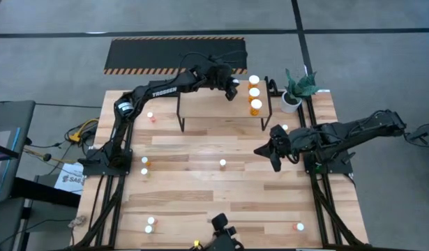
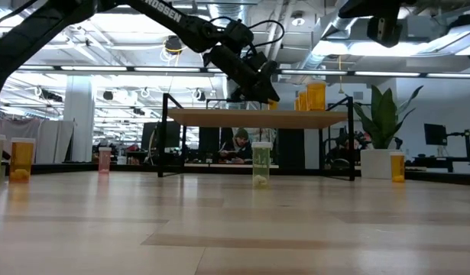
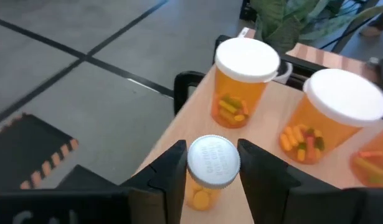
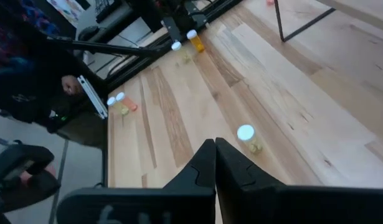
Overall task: Pick and place medicine bottles onto shelf by color
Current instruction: Put the center bottom small orange pill bottle to the top of the shelf, then put the bottom small orange pill bottle on the shelf aligned with the other small orange pill bottle
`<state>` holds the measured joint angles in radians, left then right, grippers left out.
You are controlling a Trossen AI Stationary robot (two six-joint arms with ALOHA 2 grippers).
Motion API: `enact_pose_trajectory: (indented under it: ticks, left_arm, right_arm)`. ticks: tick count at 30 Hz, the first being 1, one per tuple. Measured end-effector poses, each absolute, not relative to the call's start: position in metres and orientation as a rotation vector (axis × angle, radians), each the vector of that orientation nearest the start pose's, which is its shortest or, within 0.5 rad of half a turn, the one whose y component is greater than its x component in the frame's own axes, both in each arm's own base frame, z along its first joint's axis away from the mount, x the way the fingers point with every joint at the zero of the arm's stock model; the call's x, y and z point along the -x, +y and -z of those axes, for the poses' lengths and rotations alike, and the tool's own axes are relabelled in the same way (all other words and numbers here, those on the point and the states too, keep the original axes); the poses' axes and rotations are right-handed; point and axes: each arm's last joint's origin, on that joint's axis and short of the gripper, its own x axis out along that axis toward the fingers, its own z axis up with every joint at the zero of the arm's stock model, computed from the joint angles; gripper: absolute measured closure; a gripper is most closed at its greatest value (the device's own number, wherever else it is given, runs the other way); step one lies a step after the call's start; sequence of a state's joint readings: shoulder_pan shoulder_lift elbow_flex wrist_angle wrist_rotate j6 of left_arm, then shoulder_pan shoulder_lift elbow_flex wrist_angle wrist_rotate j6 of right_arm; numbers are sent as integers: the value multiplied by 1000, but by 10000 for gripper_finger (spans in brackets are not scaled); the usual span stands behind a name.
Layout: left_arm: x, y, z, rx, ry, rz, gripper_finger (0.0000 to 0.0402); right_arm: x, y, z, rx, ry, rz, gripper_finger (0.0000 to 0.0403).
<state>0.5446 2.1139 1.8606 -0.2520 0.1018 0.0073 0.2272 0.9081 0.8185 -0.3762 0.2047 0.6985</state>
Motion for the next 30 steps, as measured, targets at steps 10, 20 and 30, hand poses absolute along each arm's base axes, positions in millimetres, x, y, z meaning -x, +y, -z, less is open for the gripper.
enact_pose_trajectory:
  ticks: [10, 20, 30]
  left_arm:
    - [-426, 252, -284, 126, 460, -453, 175]
    - [-392, 223, -358, 83, 435, -428, 143]
    - [-309, 134, -407, 188, 818, -251, 145]
  right_arm:
    - [-187, 37, -301, -571, 495, 155, 389]
    - [-160, 32, -316, -533, 461, 60, 386]
    - [-109, 8, -287, -598, 858, 320, 365]
